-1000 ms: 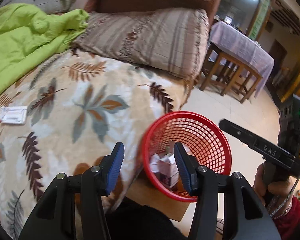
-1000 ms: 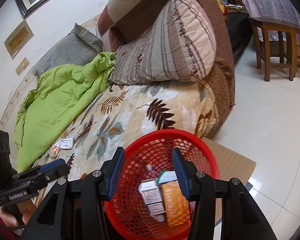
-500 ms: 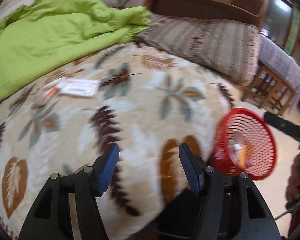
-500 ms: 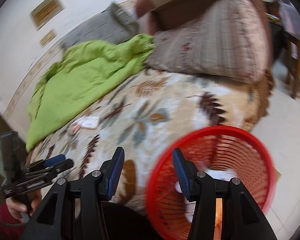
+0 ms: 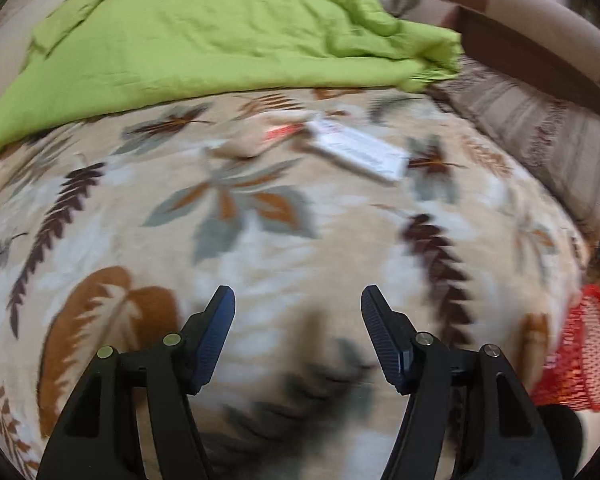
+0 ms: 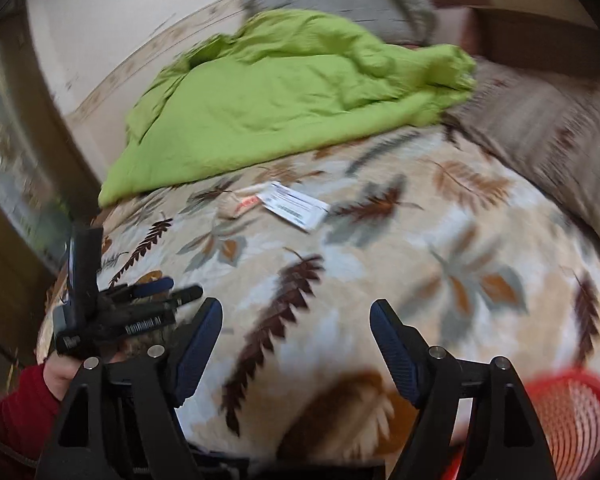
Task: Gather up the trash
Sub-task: 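Move both open grippers back over the bed toward the remaining items, then grasp the white medicine box with right gripper while left grasps the red-white wrapper, then hold the white box and red-white wrapper lifted above the bed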
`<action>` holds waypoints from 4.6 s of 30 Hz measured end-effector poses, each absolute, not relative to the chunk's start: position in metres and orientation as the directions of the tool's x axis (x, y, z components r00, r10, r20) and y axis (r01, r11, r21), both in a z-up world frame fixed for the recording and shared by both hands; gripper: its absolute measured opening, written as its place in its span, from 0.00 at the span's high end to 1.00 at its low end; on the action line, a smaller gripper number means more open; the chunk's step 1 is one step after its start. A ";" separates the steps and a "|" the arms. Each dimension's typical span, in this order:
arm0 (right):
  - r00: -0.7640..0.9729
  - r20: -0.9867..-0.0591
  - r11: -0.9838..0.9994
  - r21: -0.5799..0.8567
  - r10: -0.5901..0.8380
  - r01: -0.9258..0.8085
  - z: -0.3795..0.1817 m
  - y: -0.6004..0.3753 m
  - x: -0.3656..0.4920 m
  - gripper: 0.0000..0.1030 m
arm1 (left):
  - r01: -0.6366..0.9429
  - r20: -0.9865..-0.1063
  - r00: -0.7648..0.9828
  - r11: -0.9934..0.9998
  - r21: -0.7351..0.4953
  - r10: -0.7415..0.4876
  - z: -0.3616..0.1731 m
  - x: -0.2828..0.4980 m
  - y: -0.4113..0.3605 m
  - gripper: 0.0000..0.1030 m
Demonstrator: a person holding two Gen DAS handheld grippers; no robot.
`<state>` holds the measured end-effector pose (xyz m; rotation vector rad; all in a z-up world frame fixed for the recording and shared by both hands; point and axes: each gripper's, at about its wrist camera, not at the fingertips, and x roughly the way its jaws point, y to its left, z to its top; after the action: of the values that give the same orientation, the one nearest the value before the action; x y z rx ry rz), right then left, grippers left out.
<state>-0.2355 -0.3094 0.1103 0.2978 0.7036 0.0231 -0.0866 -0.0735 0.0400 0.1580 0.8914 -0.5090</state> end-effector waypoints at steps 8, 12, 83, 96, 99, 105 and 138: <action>0.678 -0.716 0.972 0.236 0.167 0.009 0.079 -0.303 -0.089 0.17 | 0.444 -0.771 0.538 0.892 -0.085 -0.342 0.029 -0.064 -0.052 0.37; 0.639 -0.761 0.987 0.161 0.112 0.019 0.057 -0.302 -0.016 0.17 | 0.430 -0.772 0.528 0.895 -0.118 -0.355 0.027 -0.055 -0.047 0.37; 0.706 -0.707 0.945 0.262 0.050 0.195 0.034 -0.238 -0.123 0.45 | 0.347 -0.756 0.618 0.938 0.013 -0.218 0.055 -0.079 -0.041 0.61; 0.715 -0.699 0.970 0.185 0.014 0.161 0.035 -0.208 -0.171 0.45 | 0.262 -0.694 0.713 0.956 0.129 -0.102 0.038 -0.132 -0.029 0.60; 0.720 -0.694 0.971 0.168 -0.007 0.172 0.036 -0.209 -0.172 0.45 | 0.262 -0.678 0.728 0.954 0.145 -0.097 0.036 -0.133 -0.030 0.60; 0.716 -0.697 0.970 0.160 -0.018 0.181 0.035 -0.210 -0.168 0.45 | 0.261 -0.687 0.720 0.957 0.130 -0.102 0.034 -0.129 -0.029 0.60; 0.720 -0.694 0.972 0.166 -0.003 0.165 0.033 -0.208 -0.163 0.45 | 0.289 -0.659 0.737 0.951 0.109 -0.149 0.039 -0.127 -0.033 0.60</action>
<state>-0.1629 -0.2084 0.0331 0.2227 0.7635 -0.0937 -0.1270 -0.0332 0.0392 0.2098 0.7026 -0.2422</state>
